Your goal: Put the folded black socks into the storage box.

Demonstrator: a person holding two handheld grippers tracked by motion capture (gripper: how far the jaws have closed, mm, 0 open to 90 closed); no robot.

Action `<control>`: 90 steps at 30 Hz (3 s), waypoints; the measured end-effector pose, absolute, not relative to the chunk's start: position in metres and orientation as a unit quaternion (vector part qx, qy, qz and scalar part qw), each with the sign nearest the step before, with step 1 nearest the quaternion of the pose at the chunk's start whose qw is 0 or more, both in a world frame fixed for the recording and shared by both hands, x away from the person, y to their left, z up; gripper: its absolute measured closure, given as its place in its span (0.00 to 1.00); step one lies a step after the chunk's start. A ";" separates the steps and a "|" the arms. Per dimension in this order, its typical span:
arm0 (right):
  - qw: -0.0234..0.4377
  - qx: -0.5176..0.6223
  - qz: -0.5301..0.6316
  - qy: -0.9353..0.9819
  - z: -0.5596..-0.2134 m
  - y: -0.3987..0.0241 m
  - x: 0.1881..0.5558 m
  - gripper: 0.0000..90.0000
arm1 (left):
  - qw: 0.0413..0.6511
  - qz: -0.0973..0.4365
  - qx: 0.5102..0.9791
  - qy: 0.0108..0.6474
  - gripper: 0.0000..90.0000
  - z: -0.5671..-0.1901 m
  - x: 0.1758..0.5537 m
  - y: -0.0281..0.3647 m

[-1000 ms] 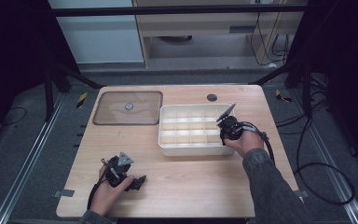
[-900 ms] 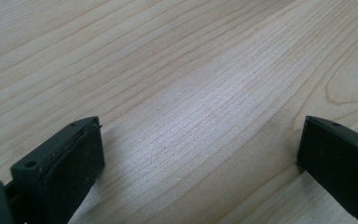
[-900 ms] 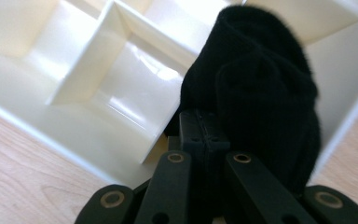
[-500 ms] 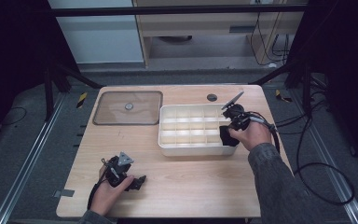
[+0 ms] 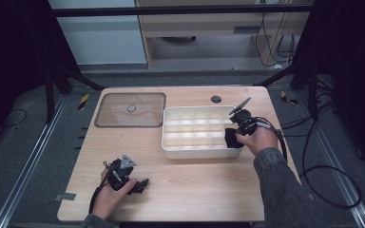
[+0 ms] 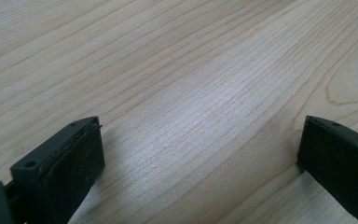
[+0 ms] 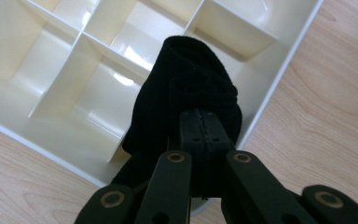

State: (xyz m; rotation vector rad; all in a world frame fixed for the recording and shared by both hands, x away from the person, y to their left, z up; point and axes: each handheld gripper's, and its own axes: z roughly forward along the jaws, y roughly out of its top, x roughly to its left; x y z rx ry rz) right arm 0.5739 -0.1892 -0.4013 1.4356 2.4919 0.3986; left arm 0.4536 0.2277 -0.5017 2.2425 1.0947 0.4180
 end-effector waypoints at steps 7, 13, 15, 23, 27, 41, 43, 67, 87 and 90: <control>0.109 0.490 0.122 0.857 -0.411 -0.189 0.571 1.00 | 0.301 0.157 0.845 0.414 0.00 -0.502 0.454 0.227; 0.102 0.491 0.117 0.857 -0.416 -0.188 0.571 1.00 | 0.301 0.157 0.845 0.414 0.00 -0.502 0.454 0.227; 0.102 0.491 0.117 0.857 -0.418 -0.188 0.571 1.00 | 0.301 0.157 0.845 0.414 0.00 -0.502 0.454 0.227; 0.095 0.497 0.122 0.854 -0.418 -0.191 0.572 1.00 | 0.301 0.156 0.845 0.413 0.00 -0.502 0.454 0.228; 0.094 0.497 0.126 0.853 -0.416 -0.192 0.571 1.00 | 0.301 0.156 0.845 0.414 0.00 -0.502 0.454 0.228; 0.099 0.508 0.169 0.839 -0.399 -0.204 0.567 1.00 | 0.301 0.156 0.845 0.414 0.00 -0.502 0.454 0.228; 0.102 0.506 0.173 0.839 -0.398 -0.205 0.567 1.00 | 0.301 0.156 0.845 0.414 0.00 -0.502 0.454 0.227; 0.118 0.519 0.215 0.819 -0.377 -0.221 0.558 1.00 | 0.315 0.165 0.838 0.415 0.00 -0.504 0.456 0.229; 0.132 0.529 0.240 0.803 -0.370 -0.241 0.550 1.00 | 0.320 0.171 0.836 0.412 0.00 -0.505 0.458 0.232; 0.138 0.529 0.252 0.799 -0.369 -0.245 0.547 0.94 | 0.319 0.171 0.836 0.412 0.00 -0.505 0.459 0.232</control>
